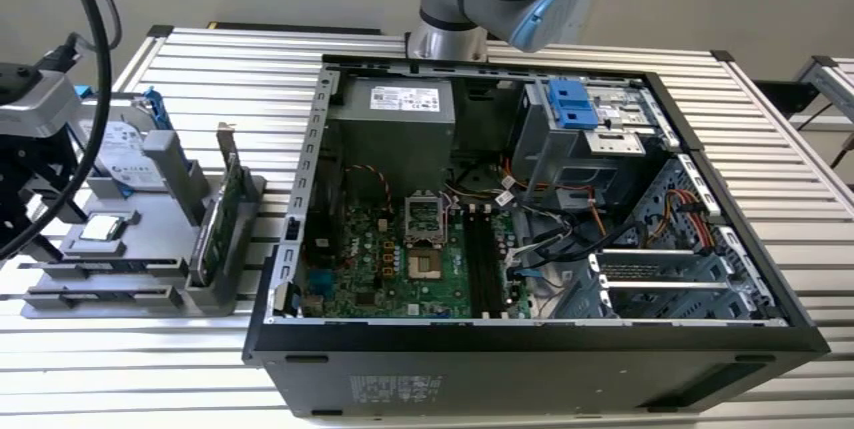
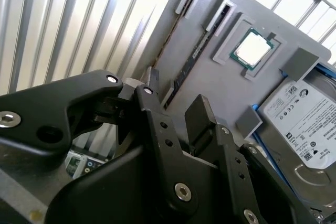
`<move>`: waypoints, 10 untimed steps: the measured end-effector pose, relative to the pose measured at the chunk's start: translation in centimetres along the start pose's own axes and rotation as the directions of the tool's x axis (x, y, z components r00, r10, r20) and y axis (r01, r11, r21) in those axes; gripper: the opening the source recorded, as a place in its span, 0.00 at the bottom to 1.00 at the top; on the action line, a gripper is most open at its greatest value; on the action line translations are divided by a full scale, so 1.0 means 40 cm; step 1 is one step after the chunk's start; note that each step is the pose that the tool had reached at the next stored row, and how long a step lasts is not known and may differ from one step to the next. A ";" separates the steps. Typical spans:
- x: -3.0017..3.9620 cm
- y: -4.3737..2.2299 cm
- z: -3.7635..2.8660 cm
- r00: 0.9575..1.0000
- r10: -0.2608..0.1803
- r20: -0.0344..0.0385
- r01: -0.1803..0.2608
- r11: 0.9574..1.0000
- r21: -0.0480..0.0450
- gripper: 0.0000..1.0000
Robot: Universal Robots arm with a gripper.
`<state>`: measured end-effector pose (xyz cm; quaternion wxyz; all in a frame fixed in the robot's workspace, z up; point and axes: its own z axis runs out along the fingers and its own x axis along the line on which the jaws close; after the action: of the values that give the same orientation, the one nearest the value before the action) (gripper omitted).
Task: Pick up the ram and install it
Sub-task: 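Pick up the ram and move it above insertion slot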
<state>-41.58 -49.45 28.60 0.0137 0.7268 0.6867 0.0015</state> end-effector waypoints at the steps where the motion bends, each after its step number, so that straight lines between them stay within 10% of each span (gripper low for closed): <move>1: 0.000 0.000 0.002 1.000 0.000 0.000 0.000 1.000 0.000 1.00; 10: 0.000 -0.001 0.015 1.000 0.000 0.000 0.000 1.000 0.000 1.00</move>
<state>-41.59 -49.44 28.00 0.0137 0.7268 0.6867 0.0015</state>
